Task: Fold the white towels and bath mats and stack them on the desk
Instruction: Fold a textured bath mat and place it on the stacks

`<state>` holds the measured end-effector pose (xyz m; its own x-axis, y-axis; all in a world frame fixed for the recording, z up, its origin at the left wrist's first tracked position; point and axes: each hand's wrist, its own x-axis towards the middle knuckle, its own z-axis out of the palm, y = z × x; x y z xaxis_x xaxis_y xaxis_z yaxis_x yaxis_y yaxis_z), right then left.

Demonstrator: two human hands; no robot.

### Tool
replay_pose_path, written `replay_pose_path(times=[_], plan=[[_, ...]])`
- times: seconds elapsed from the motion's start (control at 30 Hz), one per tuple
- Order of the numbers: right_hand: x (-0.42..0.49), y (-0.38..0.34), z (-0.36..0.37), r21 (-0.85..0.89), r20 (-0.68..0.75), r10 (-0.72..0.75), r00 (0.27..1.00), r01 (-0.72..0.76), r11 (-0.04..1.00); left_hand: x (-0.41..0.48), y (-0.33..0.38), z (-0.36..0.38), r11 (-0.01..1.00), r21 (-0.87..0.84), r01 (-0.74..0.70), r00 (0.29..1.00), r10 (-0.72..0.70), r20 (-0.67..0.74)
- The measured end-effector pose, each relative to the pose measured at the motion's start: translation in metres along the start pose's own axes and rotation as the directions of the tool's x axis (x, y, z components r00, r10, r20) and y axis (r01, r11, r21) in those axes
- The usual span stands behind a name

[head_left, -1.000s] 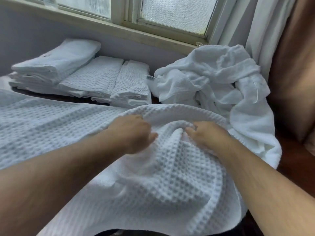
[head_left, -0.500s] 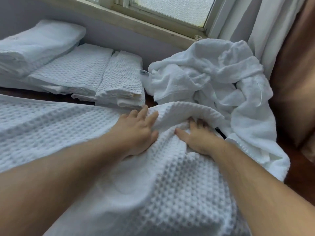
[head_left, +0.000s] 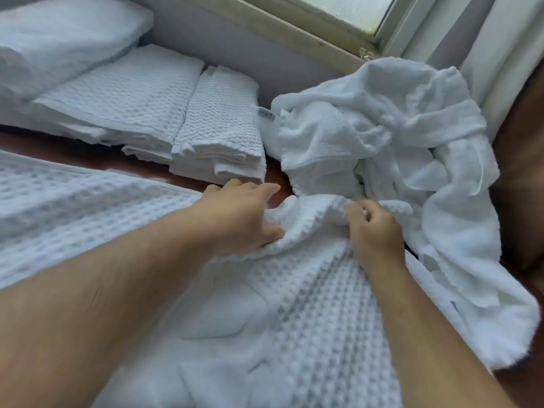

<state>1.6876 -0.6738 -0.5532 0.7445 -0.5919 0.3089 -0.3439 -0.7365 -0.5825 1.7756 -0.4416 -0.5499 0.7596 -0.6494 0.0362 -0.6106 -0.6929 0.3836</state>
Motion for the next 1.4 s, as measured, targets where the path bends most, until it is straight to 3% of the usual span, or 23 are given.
replay_pose_path(times=[0.13, 0.23, 0.3, 0.4, 0.47, 0.53, 0.57, 0.6, 0.67, 0.73, 0.8, 0.83, 0.93, 1.07, 1.1, 1.17, 1.2, 1.27, 1.33, 1.4], plan=[[0.002, 0.005, -0.005, 0.311, -0.051, 0.083, 0.995, -0.064, 0.948, -0.001, 0.001, -0.004, 1.0, 0.005, -0.029, 1.0, 0.029, 0.013], [0.001, 0.002, -0.004, 0.258, -0.084, 0.068, 0.994, -0.044, 0.965, -0.002, 0.004, -0.008, 0.997, 0.055, -0.053, 0.998, 0.054, -0.014], [-0.001, 0.001, -0.003, 0.247, -0.152, 0.067, 0.986, -0.028, 0.969, -0.005, 0.008, -0.009, 0.988, 0.095, -0.12, 0.984, 0.131, -0.119], [-0.004, -0.003, -0.004, 0.181, -0.224, 0.074, 0.972, -0.033, 0.983, -0.007, 0.012, -0.012, 0.974, 0.156, -0.165, 0.903, 0.213, -0.372], [-0.005, -0.008, -0.007, 0.057, -0.383, -0.033, 0.923, 0.059, 0.997, -0.009, 0.014, -0.014, 0.968, 0.195, -0.158, 0.825, 0.238, -0.512], [-0.005, -0.011, -0.01, 0.003, -0.506, -0.176, 0.844, 0.206, 0.978, -0.011, 0.017, -0.014, 0.95, 0.274, -0.151, 0.77, 0.286, -0.57], [-0.006, -0.011, -0.011, 0.025, -0.496, -0.182, 0.849, 0.223, 0.974, -0.012, 0.019, -0.013, 0.937, 0.315, -0.151, 0.755, 0.315, -0.575], [-0.007, -0.01, -0.011, 0.091, -0.434, -0.109, 0.894, 0.164, 0.982, -0.014, 0.022, -0.011, 0.923, 0.353, -0.155, 0.747, 0.343, -0.57], [-0.005, -0.011, -0.012, 0.233, -0.179, 0.163, 0.97, -0.119, 0.965, -0.019, 0.027, -0.006, 0.887, 0.419, -0.192, 0.736, 0.413, -0.537], [0.006, -0.015, -0.02, 0.205, 0.127, 0.368, 0.921, -0.387, 0.899, -0.025, 0.033, 0.002, 0.822, 0.508, -0.258, 0.723, 0.513, -0.462], [0.019, -0.025, -0.029, 0.038, 0.358, 0.474, 0.804, -0.52, 0.853, -0.03, 0.037, 0.007, 0.726, 0.619, -0.3, 0.705, 0.606, -0.369], [0.025, -0.03, -0.032, -0.055, 0.415, 0.495, 0.763, -0.522, 0.851, -0.032, 0.038, 0.01, 0.688, 0.655, -0.312, 0.697, 0.635, -0.335], [0.041, -0.041, -0.029, -0.251, 0.433, 0.439, 0.788, -0.362, 0.898, -0.031, 0.039, 0.012, 0.626, 0.693, -0.357, 0.639, 0.705, -0.308], [0.045, -0.059, -0.019, -0.388, 0.454, 0.493, 0.743, -0.333, 0.859, -0.032, 0.04, 0.009, 0.572, 0.691, -0.441, 0.567, 0.775, -0.28], [0.044, -0.055, -0.018, -0.341, 0.455, 0.478, 0.751, -0.349, 0.873, -0.033, 0.04, 0.008, 0.572, 0.688, -0.446, 0.565, 0.776, -0.28], [0.039, -0.034, -0.019, -0.077, 0.46, 0.447, 0.767, -0.467, 0.881, -0.034, 0.042, 0.007, 0.586, 0.679, -0.443, 0.59, 0.76, -0.27], [0.035, -0.022, -0.019, 0.092, 0.431, 0.437, 0.789, -0.521, 0.849, -0.035, 0.042, 0.006, 0.59, 0.678, -0.439, 0.614, 0.747, -0.253], [0.022, 0.001, -0.021, 0.388, 0.29, 0.407, 0.866, -0.495, 0.778, -0.038, 0.048, 0.003, 0.608, 0.671, -0.424, 0.694, 0.694, -0.191], [0.004, 0.014, -0.024, 0.636, 0.168, 0.358, 0.918, -0.379, 0.672, -0.04, 0.054, 0.007, 0.723, 0.603, -0.337, 0.828, 0.532, -0.176], [-0.006, 0.023, -0.027, 0.808, 0.209, 0.354, 0.911, -0.365, 0.463, -0.043, 0.057, 0.015, 0.875, 0.466, -0.13, 0.932, 0.269, -0.244]])
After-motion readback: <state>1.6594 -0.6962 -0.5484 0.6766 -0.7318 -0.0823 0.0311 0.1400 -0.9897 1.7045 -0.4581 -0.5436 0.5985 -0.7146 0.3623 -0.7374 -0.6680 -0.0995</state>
